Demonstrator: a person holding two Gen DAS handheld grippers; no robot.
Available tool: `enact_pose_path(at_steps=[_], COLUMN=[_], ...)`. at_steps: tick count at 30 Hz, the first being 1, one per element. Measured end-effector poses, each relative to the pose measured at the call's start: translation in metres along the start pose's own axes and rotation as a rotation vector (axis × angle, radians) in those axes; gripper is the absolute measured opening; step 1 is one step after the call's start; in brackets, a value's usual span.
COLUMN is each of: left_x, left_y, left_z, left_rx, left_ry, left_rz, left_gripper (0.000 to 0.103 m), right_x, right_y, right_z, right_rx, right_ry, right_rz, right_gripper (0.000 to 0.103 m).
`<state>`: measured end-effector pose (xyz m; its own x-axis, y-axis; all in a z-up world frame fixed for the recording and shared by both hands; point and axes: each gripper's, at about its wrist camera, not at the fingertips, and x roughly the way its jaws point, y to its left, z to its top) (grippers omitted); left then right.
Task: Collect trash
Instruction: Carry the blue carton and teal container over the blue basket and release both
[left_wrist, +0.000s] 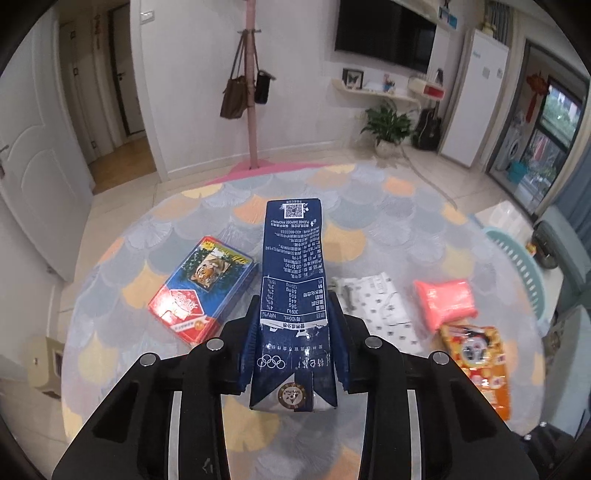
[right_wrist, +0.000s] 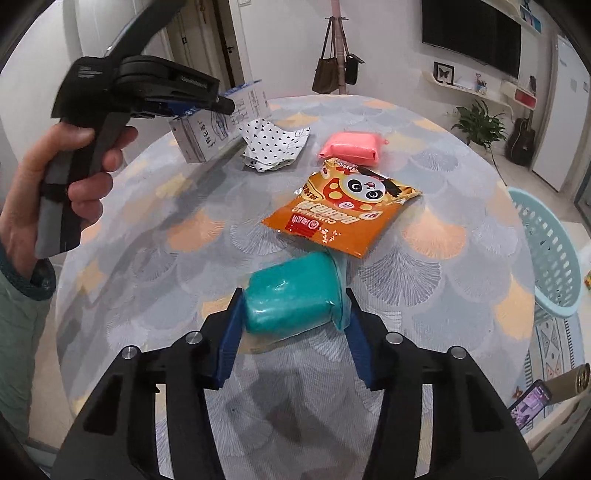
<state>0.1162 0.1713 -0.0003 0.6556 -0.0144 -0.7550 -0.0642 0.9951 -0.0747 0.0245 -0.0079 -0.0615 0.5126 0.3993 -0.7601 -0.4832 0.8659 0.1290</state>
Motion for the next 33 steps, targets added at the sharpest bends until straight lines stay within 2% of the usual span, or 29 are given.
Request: enact_pose_path(at_steps=[7,14,19,24,33], left_x=[-0.051,-0.081,-0.077,-0.059,-0.013], left_y=[-0.020,-0.057,-0.093,-0.142,-0.231], left_z=[0.004,0.013,0.025,0.035,0.050], left_rx=[0.027,0.087,0.132,0.192,0.280], left_ry=[-0.105,-0.178,-0.194,-0.180,-0.131], left_rz=[-0.049,-0.103,-0.150,-0.194,-0.287], left_gripper=[0.033,0.033,0.033,0.033,0.033], right_x=[-0.028,-0.074,-0.095,-0.102,-0.085], right_y=[0.007,-0.008,-0.045,-0.104,-0.217], right_z=[0.005,0.025,0.040,0.056,0.070], right_rx=[-0.032,-0.010,0.045,0.136,0.364], right_ry=[-0.067,-0.199,-0.275,-0.315,-0.302], right_rz=[0.045,0.033,-0.044,-0.165,-0.382], right_gripper=[0.047,0.047,0.047,0.047,0.047])
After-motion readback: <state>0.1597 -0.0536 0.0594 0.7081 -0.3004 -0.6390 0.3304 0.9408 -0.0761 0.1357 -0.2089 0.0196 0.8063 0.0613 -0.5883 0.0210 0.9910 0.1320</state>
